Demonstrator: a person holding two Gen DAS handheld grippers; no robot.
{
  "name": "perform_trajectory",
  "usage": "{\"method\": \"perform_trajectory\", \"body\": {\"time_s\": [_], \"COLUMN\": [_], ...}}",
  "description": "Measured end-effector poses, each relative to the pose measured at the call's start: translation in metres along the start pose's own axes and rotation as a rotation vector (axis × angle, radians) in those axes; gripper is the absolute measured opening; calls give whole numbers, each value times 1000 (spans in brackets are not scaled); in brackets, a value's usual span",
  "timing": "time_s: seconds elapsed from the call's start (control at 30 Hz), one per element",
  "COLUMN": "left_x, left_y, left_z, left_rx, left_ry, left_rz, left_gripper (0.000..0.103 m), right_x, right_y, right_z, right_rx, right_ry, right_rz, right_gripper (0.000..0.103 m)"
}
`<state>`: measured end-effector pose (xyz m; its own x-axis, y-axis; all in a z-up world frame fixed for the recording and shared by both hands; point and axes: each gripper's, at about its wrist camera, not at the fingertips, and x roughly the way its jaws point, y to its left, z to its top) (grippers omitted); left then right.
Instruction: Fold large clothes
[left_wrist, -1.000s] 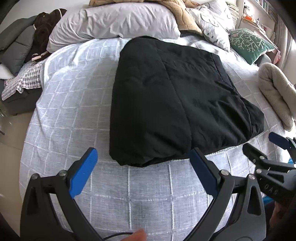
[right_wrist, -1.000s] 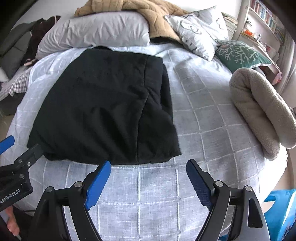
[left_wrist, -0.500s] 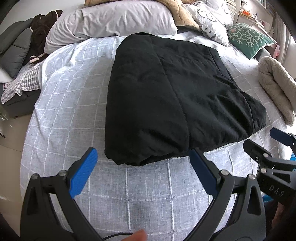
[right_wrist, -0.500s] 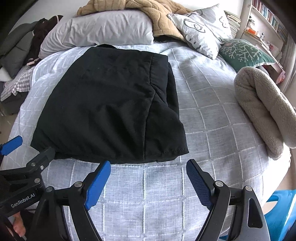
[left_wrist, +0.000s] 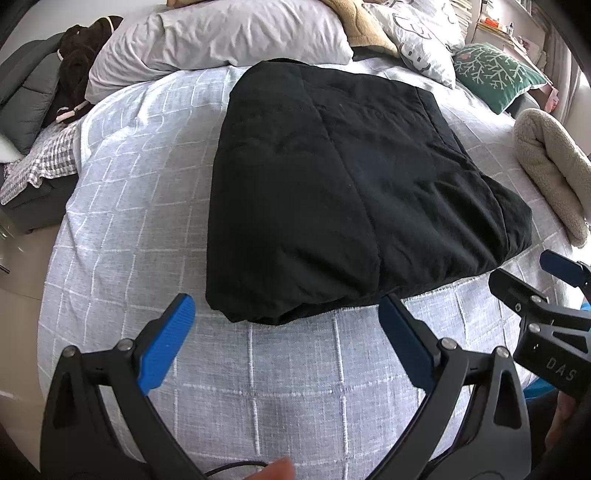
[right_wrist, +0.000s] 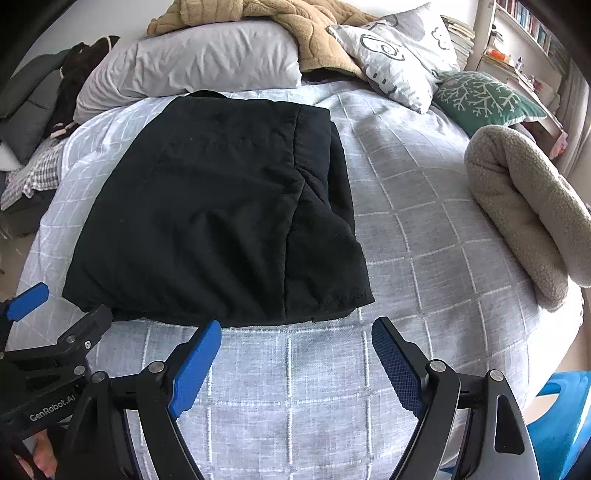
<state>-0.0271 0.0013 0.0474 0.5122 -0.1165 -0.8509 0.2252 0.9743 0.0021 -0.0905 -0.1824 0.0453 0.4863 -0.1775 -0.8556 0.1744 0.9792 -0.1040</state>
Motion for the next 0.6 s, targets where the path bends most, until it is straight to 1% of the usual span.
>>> {"method": "perform_trajectory", "body": {"time_s": [0.6], "left_x": [1], "left_y": [-2], "left_z": [-1], "left_rx": [3], "left_ry": [8], "left_rz": [-5], "left_gripper": [99], "right_x": [-1], "right_y": [-1], "right_z": [-1], "right_rx": [13], "right_ry": [-1], "right_rz": [6], "right_gripper": [86]}}
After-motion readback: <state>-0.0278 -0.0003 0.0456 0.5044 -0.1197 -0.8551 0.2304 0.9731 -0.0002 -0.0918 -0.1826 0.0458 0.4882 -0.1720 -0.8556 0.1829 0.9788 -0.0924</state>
